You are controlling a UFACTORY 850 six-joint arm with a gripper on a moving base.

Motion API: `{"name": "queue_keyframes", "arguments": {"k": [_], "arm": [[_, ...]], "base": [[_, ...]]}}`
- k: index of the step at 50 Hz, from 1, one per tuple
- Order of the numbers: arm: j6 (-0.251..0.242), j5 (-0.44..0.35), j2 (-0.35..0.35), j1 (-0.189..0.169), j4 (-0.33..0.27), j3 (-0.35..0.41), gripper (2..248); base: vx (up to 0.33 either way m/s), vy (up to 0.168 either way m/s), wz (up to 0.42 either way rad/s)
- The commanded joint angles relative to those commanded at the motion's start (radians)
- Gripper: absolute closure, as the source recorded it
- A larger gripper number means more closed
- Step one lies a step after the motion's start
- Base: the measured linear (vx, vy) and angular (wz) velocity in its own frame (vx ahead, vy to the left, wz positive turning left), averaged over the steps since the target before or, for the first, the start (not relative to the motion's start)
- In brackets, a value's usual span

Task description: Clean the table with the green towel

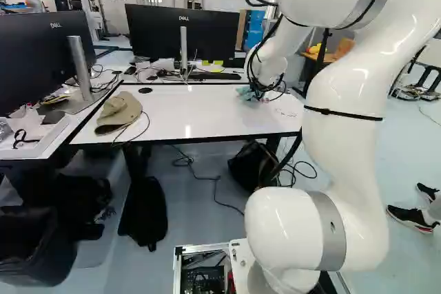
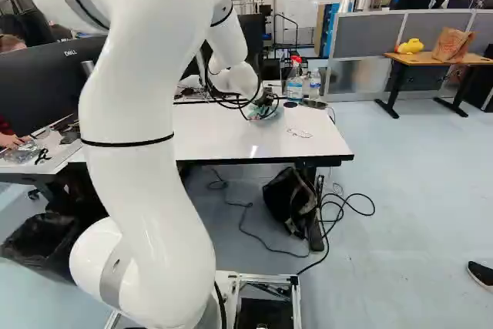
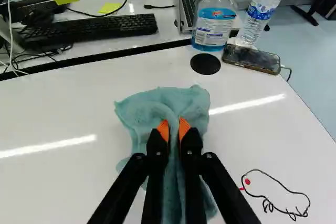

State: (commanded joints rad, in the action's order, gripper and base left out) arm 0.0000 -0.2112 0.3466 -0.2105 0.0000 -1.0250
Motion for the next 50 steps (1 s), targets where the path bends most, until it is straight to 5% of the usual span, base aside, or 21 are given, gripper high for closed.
{"name": "queue_keyframes", "arguments": {"k": [27, 50], "arm": [[0.000, 0.000, -0.046, -0.018, 0.000, 0.055, 208], [0.000, 0.000, -0.005, -0.006, 0.000, -0.045, 208]], "base": [[0.000, 0.000, 0.000], [0.000, 0.000, 0.000]]}}
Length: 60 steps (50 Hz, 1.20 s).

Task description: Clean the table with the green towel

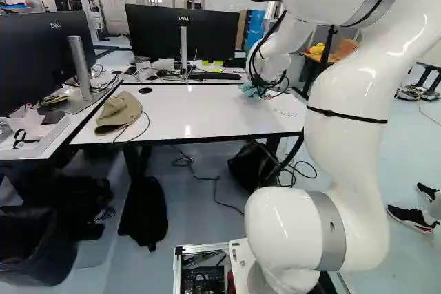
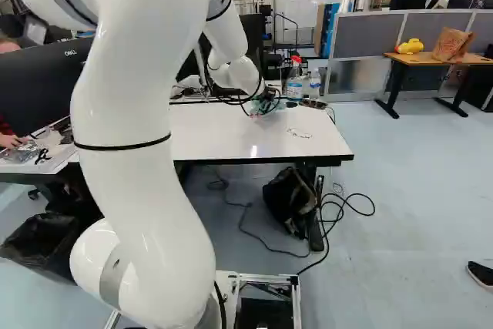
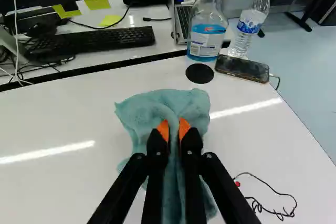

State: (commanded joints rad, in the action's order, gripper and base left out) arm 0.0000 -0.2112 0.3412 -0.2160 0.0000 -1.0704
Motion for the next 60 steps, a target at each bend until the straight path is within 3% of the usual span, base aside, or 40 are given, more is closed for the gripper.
{"name": "queue_keyframes", "arguments": {"k": [60], "arm": [[0.000, 0.000, 0.259, 0.045, 0.000, -0.339, 208]], "base": [[0.000, 0.000, 0.000]]}}
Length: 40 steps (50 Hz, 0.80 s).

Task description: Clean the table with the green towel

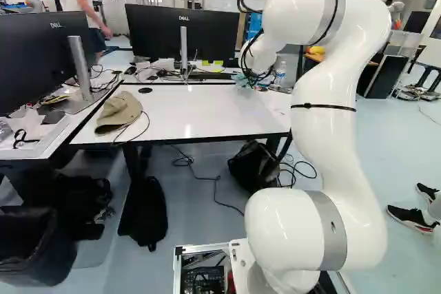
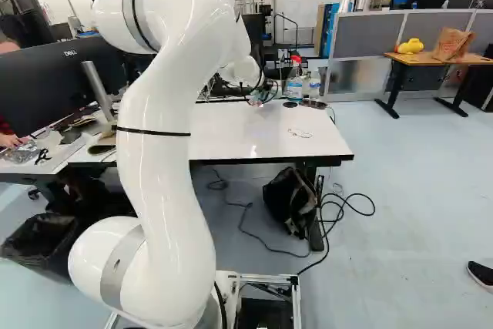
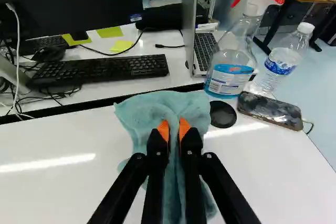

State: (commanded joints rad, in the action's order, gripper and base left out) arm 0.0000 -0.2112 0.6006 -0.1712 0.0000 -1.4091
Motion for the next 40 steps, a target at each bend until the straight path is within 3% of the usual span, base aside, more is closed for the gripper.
{"name": "queue_keyframes", "arguments": {"k": [40], "arm": [[0.000, 0.000, 0.137, -0.032, 0.000, -0.184, 208]], "base": [[0.000, 0.000, 0.000]]}}
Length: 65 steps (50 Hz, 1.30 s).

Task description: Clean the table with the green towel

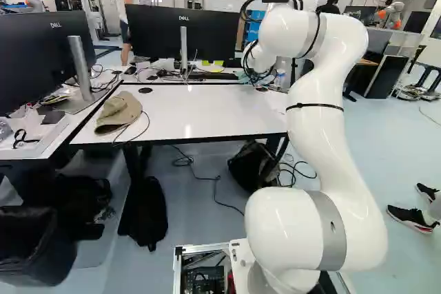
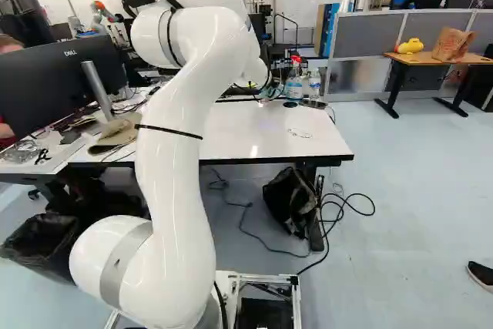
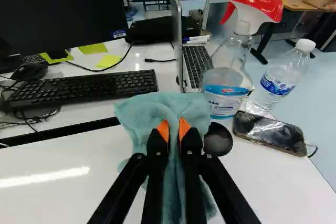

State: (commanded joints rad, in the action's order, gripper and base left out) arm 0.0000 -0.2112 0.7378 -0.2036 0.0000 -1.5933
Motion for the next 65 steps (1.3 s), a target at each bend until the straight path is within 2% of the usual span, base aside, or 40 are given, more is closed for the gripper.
{"name": "queue_keyframes", "arguments": {"k": [65], "arm": [[0.000, 0.000, 0.119, 0.000, 0.000, -0.024, 208]], "base": [[0.000, 0.000, 0.000]]}}
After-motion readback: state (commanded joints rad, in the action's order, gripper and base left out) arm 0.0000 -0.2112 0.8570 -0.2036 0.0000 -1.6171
